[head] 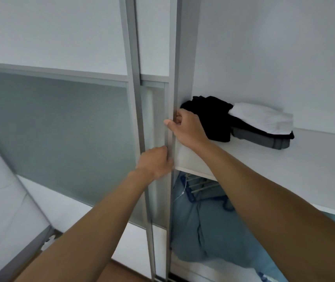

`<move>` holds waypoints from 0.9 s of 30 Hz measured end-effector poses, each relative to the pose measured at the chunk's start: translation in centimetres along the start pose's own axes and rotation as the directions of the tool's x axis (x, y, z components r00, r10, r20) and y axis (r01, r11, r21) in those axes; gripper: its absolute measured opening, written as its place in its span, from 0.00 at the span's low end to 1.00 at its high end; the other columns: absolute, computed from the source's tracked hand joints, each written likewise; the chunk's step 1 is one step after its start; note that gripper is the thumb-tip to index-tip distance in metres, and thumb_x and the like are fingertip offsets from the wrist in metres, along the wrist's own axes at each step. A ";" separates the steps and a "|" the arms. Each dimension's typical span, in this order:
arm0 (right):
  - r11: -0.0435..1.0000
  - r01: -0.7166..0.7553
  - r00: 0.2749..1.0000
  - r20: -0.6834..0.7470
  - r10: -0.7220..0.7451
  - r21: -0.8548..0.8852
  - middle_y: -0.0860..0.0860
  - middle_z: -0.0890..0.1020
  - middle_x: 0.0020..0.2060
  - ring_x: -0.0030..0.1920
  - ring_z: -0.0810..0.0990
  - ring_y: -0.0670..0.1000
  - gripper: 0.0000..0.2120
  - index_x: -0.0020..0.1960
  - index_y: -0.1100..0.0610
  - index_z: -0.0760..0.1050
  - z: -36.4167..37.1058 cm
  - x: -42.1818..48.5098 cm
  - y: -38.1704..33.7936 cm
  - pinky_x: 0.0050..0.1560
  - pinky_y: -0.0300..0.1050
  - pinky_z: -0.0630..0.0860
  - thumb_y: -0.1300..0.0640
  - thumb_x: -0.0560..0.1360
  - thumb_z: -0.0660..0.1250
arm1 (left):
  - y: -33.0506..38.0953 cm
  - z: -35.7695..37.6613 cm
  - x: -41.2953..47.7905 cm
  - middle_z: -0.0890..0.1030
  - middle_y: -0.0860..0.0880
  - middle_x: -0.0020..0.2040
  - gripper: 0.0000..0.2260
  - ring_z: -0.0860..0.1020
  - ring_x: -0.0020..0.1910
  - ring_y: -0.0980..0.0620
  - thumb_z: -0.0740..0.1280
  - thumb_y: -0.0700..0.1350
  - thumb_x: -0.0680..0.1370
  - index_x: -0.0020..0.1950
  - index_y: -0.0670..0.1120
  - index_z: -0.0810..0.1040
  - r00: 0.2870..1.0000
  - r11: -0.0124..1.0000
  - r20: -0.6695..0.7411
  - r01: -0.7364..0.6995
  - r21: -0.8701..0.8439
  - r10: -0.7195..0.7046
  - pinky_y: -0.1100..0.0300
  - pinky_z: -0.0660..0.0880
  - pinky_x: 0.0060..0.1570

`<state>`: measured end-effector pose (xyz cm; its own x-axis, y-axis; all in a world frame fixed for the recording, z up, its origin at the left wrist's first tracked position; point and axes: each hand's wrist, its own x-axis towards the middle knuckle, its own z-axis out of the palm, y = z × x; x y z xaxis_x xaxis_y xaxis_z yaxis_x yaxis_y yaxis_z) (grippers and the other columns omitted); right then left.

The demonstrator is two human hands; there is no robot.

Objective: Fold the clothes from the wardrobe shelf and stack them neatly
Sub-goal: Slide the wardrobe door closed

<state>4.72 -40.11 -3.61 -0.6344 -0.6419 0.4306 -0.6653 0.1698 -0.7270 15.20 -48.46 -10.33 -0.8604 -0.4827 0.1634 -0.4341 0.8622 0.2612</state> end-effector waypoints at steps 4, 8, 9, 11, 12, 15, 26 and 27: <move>1.000 0.005 0.999 -0.036 -0.005 -0.009 0.47 0.84 0.47 0.47 0.82 0.44 0.12 0.56 0.55 0.79 -3.1 -1.6 1.7 0.50 0.41 0.78 0.50 0.76 0.70 | 3.3 -0.1 0.2 0.81 0.46 0.43 0.14 0.80 0.42 0.44 0.60 0.51 0.82 0.45 0.45 0.79 0.996 0.995 -0.012 -0.085 0.042 0.086 0.50 0.78 0.46; 1.000 -0.024 0.997 -0.070 0.023 -0.018 0.44 0.83 0.48 0.47 0.80 0.39 0.13 0.58 0.54 0.78 -6.9 -3.8 3.4 0.48 0.34 0.75 0.50 0.77 0.70 | 7.3 0.6 0.0 0.82 0.46 0.44 0.14 0.80 0.44 0.45 0.60 0.51 0.82 0.47 0.45 0.81 0.988 0.988 0.026 -0.153 0.037 0.152 0.50 0.77 0.48; 0.999 -0.029 0.997 -0.070 0.027 -0.019 0.44 0.83 0.49 0.48 0.80 0.39 0.13 0.59 0.54 0.78 -8.0 -4.4 3.9 0.49 0.35 0.75 0.50 0.77 0.70 | 8.5 0.8 0.0 0.82 0.47 0.44 0.14 0.80 0.44 0.45 0.60 0.52 0.82 0.47 0.45 0.81 0.985 0.985 0.032 -0.169 0.039 0.168 0.50 0.77 0.48; 0.999 -0.038 0.997 -0.069 0.036 -0.028 0.44 0.83 0.50 0.50 0.81 0.41 0.13 0.60 0.53 0.78 -10.2 -5.6 4.8 0.52 0.37 0.76 0.50 0.78 0.69 | 10.7 1.6 0.0 0.81 0.48 0.44 0.15 0.80 0.43 0.46 0.61 0.53 0.82 0.48 0.46 0.81 0.980 0.979 0.041 -0.199 0.041 0.197 0.52 0.77 0.46; 0.998 -0.044 0.997 -0.071 0.042 -0.035 0.43 0.83 0.50 0.51 0.81 0.41 0.13 0.61 0.52 0.78 -11.3 -6.2 5.3 0.53 0.36 0.76 0.50 0.78 0.69 | 11.8 2.0 0.0 0.81 0.48 0.43 0.14 0.80 0.42 0.47 0.61 0.54 0.82 0.47 0.46 0.81 0.977 0.977 0.041 -0.210 0.031 0.209 0.52 0.77 0.46; 0.996 -0.069 0.992 -0.109 0.063 -0.051 0.40 0.81 0.50 0.51 0.80 0.39 0.13 0.61 0.50 0.77 -14.4 -8.1 7.0 0.52 0.35 0.74 0.49 0.79 0.68 | 15.3 3.4 0.0 0.82 0.50 0.42 0.13 0.78 0.38 0.50 0.63 0.54 0.81 0.43 0.48 0.79 0.966 0.966 0.029 -0.257 -0.034 0.258 0.55 0.75 0.43; 0.967 -0.187 0.961 -0.238 0.143 -0.175 0.44 0.80 0.47 0.47 0.78 0.41 0.04 0.56 0.50 0.72 -26.7 -15.4 11.9 0.44 0.32 0.71 0.52 0.81 0.63 | 25.1 6.0 -2.8 0.84 0.50 0.56 0.14 0.81 0.53 0.46 0.58 0.39 0.82 0.60 0.50 0.80 0.824 0.826 -0.076 -0.563 -0.012 0.561 0.50 0.74 0.56; 0.961 -0.198 0.955 -0.257 0.145 -0.194 0.45 0.79 0.47 0.46 0.78 0.40 0.04 0.55 0.50 0.72 -27.7 -16.2 12.3 0.42 0.30 0.69 0.52 0.82 0.63 | 25.8 5.8 -3.1 0.83 0.50 0.59 0.16 0.79 0.56 0.46 0.59 0.37 0.80 0.63 0.49 0.80 0.776 0.780 -0.087 -0.625 0.025 0.625 0.52 0.71 0.59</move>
<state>-4.11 -6.94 -4.70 -0.8039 -0.3966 0.4433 -0.5898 0.4351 -0.6803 5.08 -23.85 -9.64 -0.9155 0.1506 0.3731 0.1927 0.9781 0.0780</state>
